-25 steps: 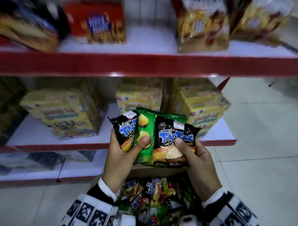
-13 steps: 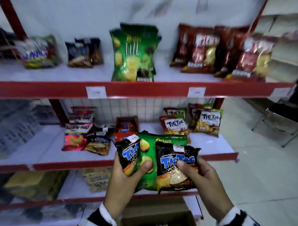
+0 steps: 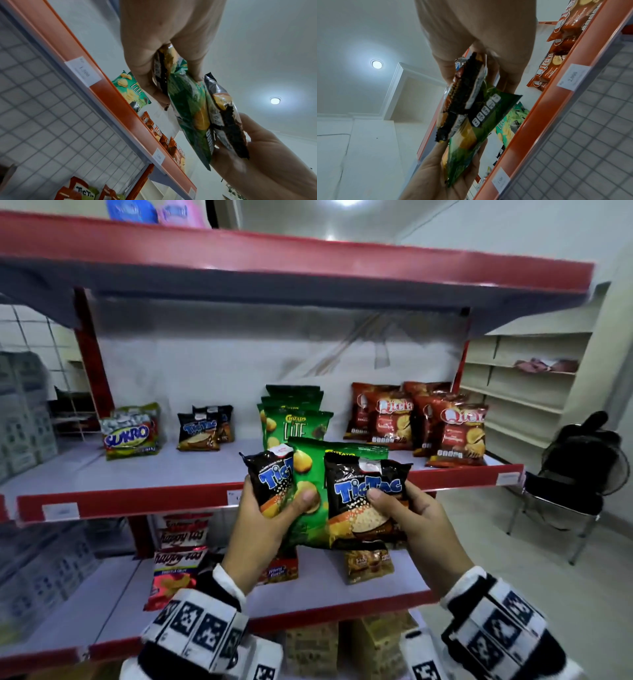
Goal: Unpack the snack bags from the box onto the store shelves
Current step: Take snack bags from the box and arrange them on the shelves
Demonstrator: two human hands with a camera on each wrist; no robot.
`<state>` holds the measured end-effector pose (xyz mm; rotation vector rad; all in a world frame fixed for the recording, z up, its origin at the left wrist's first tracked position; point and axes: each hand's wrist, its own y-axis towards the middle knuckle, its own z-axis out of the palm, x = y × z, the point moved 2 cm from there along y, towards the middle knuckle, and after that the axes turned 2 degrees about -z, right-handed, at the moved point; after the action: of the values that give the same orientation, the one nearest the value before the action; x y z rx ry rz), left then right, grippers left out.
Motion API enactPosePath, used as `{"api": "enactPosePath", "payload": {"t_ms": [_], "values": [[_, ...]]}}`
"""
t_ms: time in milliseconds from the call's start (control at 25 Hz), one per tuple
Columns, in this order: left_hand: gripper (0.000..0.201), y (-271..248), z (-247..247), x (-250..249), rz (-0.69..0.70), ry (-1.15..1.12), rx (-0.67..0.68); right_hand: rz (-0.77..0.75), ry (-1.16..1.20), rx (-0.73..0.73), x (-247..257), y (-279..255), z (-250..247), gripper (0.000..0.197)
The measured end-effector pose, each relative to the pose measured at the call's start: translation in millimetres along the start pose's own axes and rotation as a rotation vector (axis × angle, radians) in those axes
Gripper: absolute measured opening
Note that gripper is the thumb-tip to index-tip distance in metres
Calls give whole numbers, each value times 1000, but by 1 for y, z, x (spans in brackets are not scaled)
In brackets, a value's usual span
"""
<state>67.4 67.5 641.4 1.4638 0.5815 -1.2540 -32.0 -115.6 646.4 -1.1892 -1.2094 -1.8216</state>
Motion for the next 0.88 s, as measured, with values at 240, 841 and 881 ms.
{"api": "enactPosePath", "payload": {"t_ms": [240,841,881], "values": [[74,14,8,-9,28,-18,37,-2,-1,-13,16,11,-4,40],[47,66,-46,23,28,17,-274,-33,7,-287,6,130,-75,78],[48,71,-48,24,44,39,-300,-38,-30,-302,0,136,-77,74]]}}
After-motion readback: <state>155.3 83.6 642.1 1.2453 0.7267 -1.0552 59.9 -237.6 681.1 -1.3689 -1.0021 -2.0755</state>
